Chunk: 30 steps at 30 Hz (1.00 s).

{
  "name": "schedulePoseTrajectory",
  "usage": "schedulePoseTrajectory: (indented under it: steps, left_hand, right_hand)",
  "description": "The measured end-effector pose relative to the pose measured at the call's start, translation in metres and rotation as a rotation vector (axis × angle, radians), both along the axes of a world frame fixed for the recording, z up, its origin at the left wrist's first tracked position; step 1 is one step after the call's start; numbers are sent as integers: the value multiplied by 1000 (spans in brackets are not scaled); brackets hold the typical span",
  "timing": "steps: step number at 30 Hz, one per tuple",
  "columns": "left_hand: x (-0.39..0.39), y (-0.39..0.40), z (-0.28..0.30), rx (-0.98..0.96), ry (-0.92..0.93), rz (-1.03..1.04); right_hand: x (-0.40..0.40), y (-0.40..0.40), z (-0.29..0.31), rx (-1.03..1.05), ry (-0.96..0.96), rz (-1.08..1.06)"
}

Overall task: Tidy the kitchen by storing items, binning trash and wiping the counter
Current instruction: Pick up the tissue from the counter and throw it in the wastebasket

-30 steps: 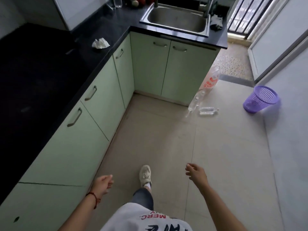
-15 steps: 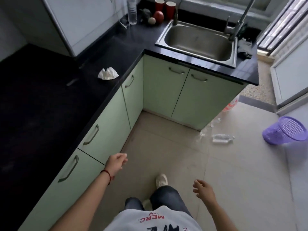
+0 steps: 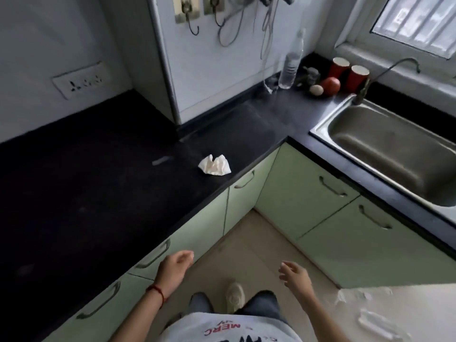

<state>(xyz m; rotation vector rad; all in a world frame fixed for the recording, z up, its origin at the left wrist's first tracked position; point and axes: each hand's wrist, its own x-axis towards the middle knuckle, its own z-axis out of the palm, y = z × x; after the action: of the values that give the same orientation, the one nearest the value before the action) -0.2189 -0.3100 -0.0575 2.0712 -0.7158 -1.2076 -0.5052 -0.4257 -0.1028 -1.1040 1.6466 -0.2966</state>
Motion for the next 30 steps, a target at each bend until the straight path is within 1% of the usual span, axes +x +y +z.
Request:
schedulePoseTrajectory:
  steps: [5,9,11,13,15,17,19,21,23,26,28,30]
  left_hand:
    - [7,-22,28,-130,-177,14]
    - [33,-33,32,-204,-473,-34]
    - [48,-38,28,-185,-611,-58]
    - [62,-42,20,-107,-696,-79]
    - [70,-44,14,-18,-740,-99]
    - [75,-43,7,46,-778,-151]
    - [76,-41,2,66,-793,-192]
    - [77,-39,2,59,-786,-208]
    - [77,-37,1,60,-785,-212]
    - [77,-37,0,64,-773,-204]
    - [77,-37,0,68,-775,-211]
    - [78,-38,1,63,-772,-221]
  right_hand:
    - [66,-68,26,-80,16,238]
    - [130,-96,68,-245,-14,343]
    - [163,-108,89,-362,-53,332]
    - [195,-122,101,-519,-54,354]
    - [221,-136,104,-675,47,472]
    - [239,-147,101,-747,175,633]
    - [249,-154,92,-734,313,802]
    - [252,-156,81,-664,408,928]
    - [251,-152,72,-689,439,952]
    - [248,-146,63,-829,463,913]
    - [245,-146,62,-842,460,891]
    - [242,-144,63,-821,417,829]
